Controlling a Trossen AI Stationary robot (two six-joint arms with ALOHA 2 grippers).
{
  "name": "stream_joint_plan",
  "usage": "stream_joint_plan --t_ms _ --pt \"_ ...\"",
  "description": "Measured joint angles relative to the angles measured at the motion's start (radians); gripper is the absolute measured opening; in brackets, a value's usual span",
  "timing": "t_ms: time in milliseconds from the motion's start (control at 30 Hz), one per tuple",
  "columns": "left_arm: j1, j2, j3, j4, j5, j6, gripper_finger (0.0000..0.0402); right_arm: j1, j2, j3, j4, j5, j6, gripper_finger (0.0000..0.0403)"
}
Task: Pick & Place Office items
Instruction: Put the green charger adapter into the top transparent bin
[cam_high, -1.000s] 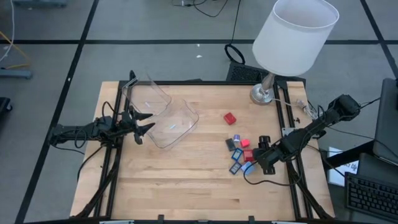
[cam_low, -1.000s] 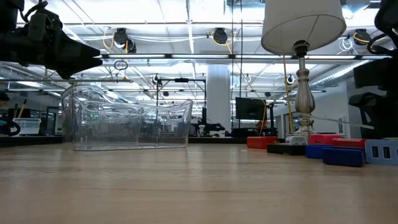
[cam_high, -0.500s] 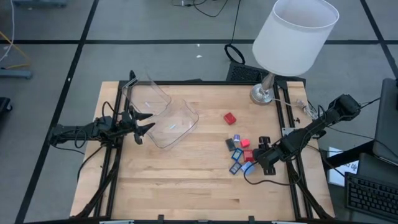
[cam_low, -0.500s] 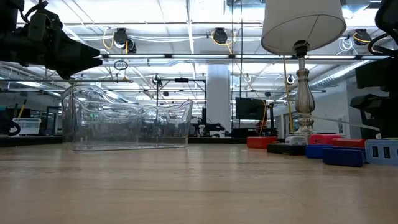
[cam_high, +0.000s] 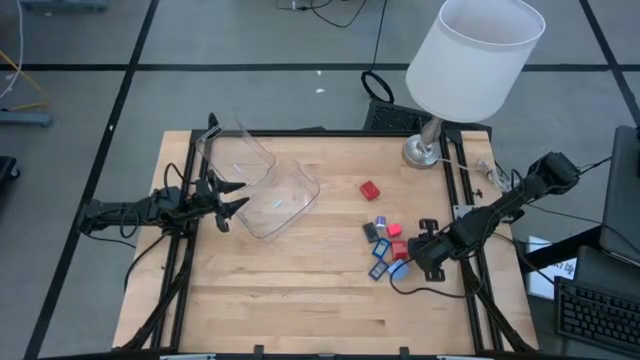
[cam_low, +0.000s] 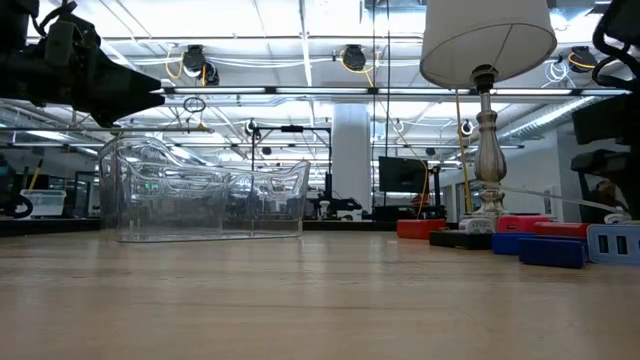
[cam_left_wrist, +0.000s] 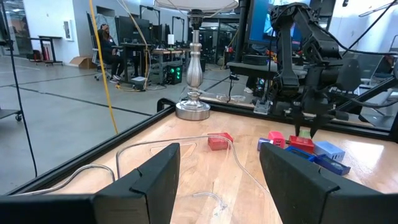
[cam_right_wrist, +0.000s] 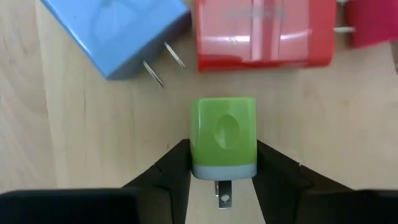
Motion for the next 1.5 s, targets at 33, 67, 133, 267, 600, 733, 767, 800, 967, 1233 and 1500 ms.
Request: stream_joint_plan --t_ms 33,67,133,267,600,733,767,800,967,1233,1500 --pt "0.000 0.000 0.000 0.000 0.000 0.000 0.0225 0.000 0.000 0.014 -0.018 0.001 0.001 0.0137" --pt "0.000 0.000 0.000 0.000 0.000 0.000 0.0225 0.000 0.000 0.029 -0.038 0.003 0.001 0.0140" --pt "0.000 0.000 0.000 0.000 0.000 0.000 0.0225 0.000 0.000 0.059 -0.083 0.008 0.001 0.0143" --pt "0.000 0.000 0.000 0.000 0.000 0.000 0.0225 0.000 -0.001 0.120 -0.128 0.009 0.001 0.0130" --pt "0.000 0.000 0.000 0.000 0.000 0.000 0.0225 0.000 -0.067 0.179 -0.002 -0.010 -0.043 0.0137" --pt "0.000 0.000 0.000 0.000 0.000 0.000 0.0225 0.000 -0.100 0.179 0.118 0.028 -0.101 0.0133" --pt "0.000 0.000 0.000 0.000 0.000 0.000 0.0225 0.000 -0.107 0.179 0.151 0.049 -0.123 0.0132" --pt "0.000 0.000 0.000 0.000 0.000 0.000 0.0225 0.000 -0.112 0.179 0.182 0.074 -0.145 0.0132" --pt "0.000 0.000 0.000 0.018 0.000 -0.003 0.0225 -0.004 -0.110 0.179 0.337 0.220 -0.297 0.0134" --pt "0.000 0.000 0.000 0.089 0.021 -0.067 0.0225 -0.119 -0.071 0.131 0.690 0.331 -0.525 0.0134" --pt "0.000 0.083 -0.025 0.268 -0.017 -0.048 0.0225 -0.272 -0.026 0.073 0.992 0.134 -0.681 0.0134"
